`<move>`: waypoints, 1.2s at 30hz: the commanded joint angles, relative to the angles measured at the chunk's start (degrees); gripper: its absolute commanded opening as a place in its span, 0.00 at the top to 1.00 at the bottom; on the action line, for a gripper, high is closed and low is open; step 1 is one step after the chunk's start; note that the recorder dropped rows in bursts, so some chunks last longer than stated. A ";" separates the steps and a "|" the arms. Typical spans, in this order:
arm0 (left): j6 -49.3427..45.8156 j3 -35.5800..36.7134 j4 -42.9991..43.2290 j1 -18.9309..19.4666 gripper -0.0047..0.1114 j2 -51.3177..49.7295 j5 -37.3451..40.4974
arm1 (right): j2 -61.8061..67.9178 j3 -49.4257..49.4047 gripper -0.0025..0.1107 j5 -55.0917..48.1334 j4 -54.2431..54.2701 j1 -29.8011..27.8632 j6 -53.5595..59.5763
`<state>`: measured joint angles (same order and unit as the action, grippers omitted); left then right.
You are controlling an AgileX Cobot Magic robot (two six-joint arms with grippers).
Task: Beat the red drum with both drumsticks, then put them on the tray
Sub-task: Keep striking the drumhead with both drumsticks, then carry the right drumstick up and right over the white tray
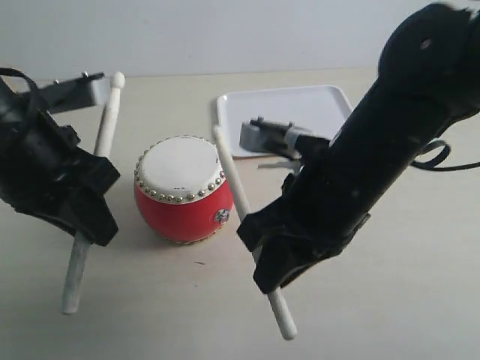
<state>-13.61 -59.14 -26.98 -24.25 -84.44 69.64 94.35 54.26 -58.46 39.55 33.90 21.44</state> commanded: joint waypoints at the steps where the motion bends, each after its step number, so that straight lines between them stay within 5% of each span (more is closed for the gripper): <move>1: 0.61 -0.35 -0.08 -0.25 0.96 7.65 0.33 | 5.87 -0.02 0.98 -1.62 0.02 0.12 1.60; 10: 0.78 -0.35 0.82 -0.25 0.96 16.24 0.33 | 0.95 -0.02 0.98 0.76 0.50 0.12 1.34; 21: 0.41 -0.35 -3.72 -0.25 0.96 18.95 0.33 | 11.29 -0.02 0.98 0.48 0.43 0.12 2.90; 29: 0.63 -0.35 0.46 -0.25 0.96 26.92 -2.09 | -1.51 -0.02 0.98 0.36 0.61 0.12 2.29; 36: 4.20 -0.35 2.74 -0.25 0.96 32.95 -3.20 | -8.17 1.10 0.98 4.42 -13.56 -1.16 -9.96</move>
<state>-11.21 -59.14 -24.71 -24.25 -53.51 67.14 87.44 54.39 -55.00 33.28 33.90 17.37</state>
